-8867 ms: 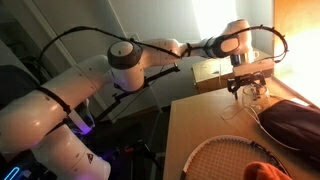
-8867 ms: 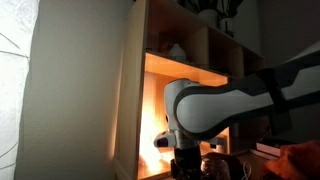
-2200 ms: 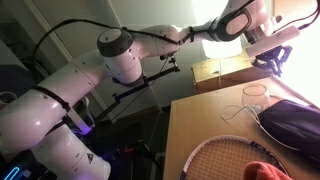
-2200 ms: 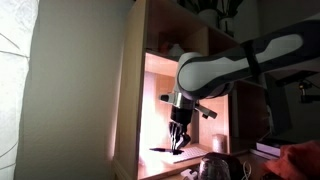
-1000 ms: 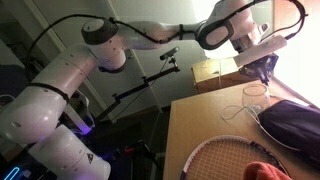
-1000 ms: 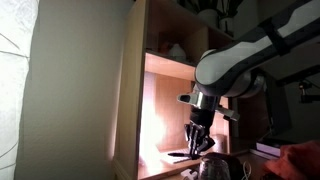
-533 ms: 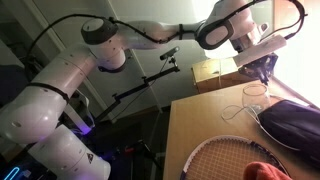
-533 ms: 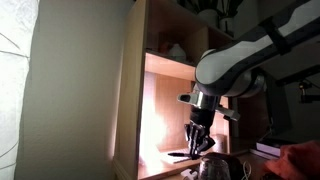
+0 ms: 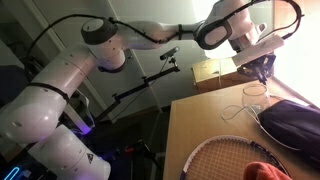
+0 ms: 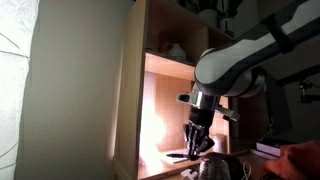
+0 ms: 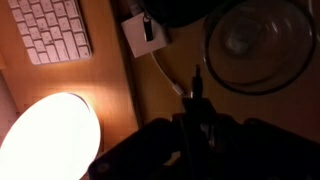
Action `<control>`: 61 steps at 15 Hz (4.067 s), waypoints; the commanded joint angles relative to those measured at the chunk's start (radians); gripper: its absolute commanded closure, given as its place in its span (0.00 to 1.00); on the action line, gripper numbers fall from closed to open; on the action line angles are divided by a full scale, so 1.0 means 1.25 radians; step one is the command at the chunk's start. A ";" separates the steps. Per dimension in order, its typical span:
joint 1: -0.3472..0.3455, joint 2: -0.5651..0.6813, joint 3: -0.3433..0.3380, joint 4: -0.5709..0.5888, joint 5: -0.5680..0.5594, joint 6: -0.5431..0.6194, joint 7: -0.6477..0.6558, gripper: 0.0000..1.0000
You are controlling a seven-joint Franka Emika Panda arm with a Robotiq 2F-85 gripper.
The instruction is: Use the towel to wipe the monitor and put the pen in the jar
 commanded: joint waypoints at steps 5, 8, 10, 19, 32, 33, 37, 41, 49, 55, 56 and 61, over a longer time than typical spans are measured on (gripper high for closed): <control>0.064 0.064 -0.004 -0.099 0.022 0.109 -0.047 0.97; 0.093 0.095 -0.003 -0.164 0.033 0.168 -0.053 0.97; 0.102 0.115 0.003 -0.200 0.042 0.193 -0.066 0.97; 0.117 0.156 0.008 -0.302 0.052 0.225 -0.071 0.97; 0.088 0.231 0.046 -0.316 0.352 0.141 -0.374 0.97; 0.087 0.229 0.040 -0.317 0.391 0.110 -0.403 0.97; 0.095 0.200 -0.004 -0.333 0.497 -0.004 -0.422 0.97; 0.101 0.176 -0.038 -0.348 0.551 -0.081 -0.404 0.97; 0.099 0.121 -0.068 -0.359 0.634 -0.144 -0.396 0.97; 0.084 0.088 -0.080 -0.363 0.694 -0.175 -0.405 0.97; 0.083 0.085 -0.083 -0.366 0.705 -0.184 -0.410 0.97; 0.089 0.074 -0.113 -0.397 0.751 -0.224 -0.415 0.97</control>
